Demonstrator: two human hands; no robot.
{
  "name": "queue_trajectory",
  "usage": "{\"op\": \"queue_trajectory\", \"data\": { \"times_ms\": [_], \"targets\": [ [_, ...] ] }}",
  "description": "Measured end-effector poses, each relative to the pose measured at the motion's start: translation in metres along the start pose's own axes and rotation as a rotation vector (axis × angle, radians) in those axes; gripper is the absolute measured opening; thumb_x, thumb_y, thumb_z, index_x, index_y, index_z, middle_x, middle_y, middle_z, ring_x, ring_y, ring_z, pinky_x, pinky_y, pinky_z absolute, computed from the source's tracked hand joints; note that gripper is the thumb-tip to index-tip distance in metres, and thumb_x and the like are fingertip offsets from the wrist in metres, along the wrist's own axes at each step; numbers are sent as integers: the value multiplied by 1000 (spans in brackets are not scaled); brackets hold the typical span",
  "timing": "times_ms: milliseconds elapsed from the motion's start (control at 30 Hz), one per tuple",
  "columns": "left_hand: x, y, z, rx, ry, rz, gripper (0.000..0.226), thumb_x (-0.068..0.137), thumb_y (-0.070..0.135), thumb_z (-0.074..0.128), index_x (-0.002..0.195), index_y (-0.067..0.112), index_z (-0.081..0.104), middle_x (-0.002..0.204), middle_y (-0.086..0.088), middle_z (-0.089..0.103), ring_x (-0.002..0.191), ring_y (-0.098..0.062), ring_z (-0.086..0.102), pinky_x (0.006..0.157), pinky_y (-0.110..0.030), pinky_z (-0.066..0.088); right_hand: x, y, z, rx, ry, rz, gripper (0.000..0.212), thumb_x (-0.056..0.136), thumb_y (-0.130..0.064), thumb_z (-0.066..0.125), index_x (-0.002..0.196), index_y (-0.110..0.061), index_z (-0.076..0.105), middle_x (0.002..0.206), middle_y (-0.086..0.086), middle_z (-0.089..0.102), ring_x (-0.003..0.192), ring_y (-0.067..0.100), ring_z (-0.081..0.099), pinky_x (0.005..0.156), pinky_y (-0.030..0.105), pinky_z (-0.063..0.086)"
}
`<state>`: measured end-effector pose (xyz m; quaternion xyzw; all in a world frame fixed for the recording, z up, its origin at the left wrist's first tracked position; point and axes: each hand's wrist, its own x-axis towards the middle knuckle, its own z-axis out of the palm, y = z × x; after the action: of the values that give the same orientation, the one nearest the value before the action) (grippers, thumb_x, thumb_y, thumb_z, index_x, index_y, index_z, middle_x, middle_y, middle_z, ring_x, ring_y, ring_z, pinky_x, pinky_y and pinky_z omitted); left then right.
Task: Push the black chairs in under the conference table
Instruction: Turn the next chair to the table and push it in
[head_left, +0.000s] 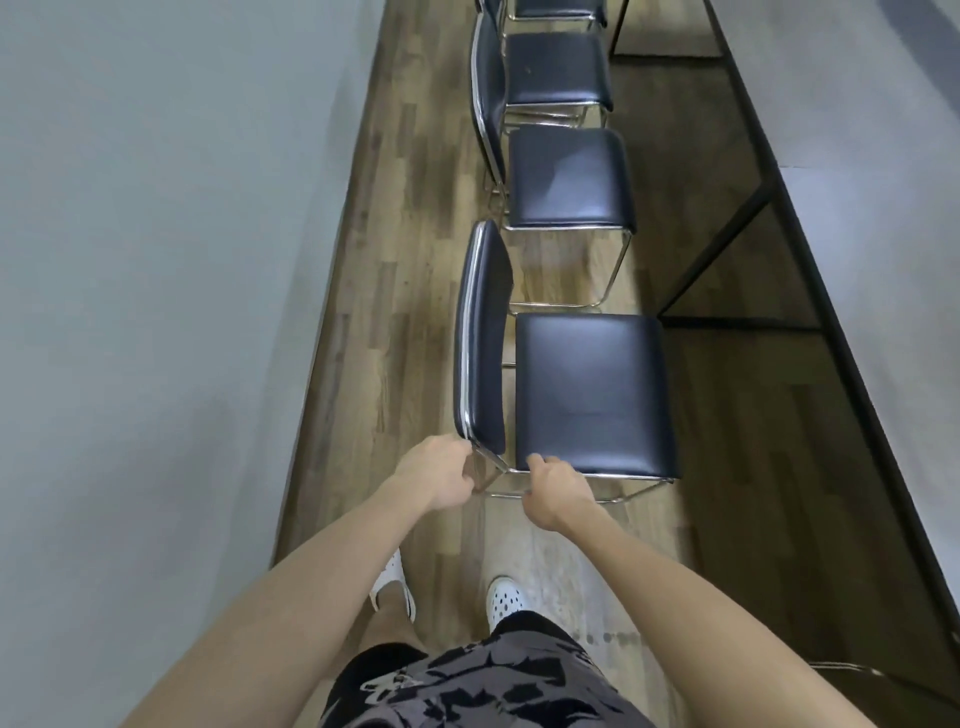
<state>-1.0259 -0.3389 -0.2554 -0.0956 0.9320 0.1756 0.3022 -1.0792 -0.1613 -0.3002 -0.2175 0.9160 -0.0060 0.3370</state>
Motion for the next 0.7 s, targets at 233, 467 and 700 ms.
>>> {"op": "queue_trajectory", "data": {
  "times_ms": [233, 467, 700],
  "targets": [
    [17, -76, -34, 43, -49, 38, 34, 90, 26, 52, 121, 12, 57, 122, -8, 55, 112, -28, 55, 90, -40, 50, 31, -69, -20, 39, 147, 137, 21, 95, -18, 40, 115, -10, 45, 119, 10, 54, 109, 30, 52, 87, 39, 43],
    [29, -142, -70, 111, -84, 96, 40, 92, 28, 52, 127, 10, 54, 128, -11, 54, 116, -31, 54, 90, -40, 50, 58, -141, -32, 217, 338, 268, 32, 100, -36, 33, 106, -7, 45, 111, 12, 56, 101, 34, 53, 81, 42, 43],
    [45, -177, -92, 171, -121, 124, 40, 92, 29, 51, 128, 12, 54, 129, -12, 56, 115, -32, 56, 87, -37, 49, 80, -170, -42, 214, 371, 368, 32, 92, -30, 42, 115, -7, 42, 118, 11, 48, 104, 31, 50, 79, 41, 46]
  ]
}}
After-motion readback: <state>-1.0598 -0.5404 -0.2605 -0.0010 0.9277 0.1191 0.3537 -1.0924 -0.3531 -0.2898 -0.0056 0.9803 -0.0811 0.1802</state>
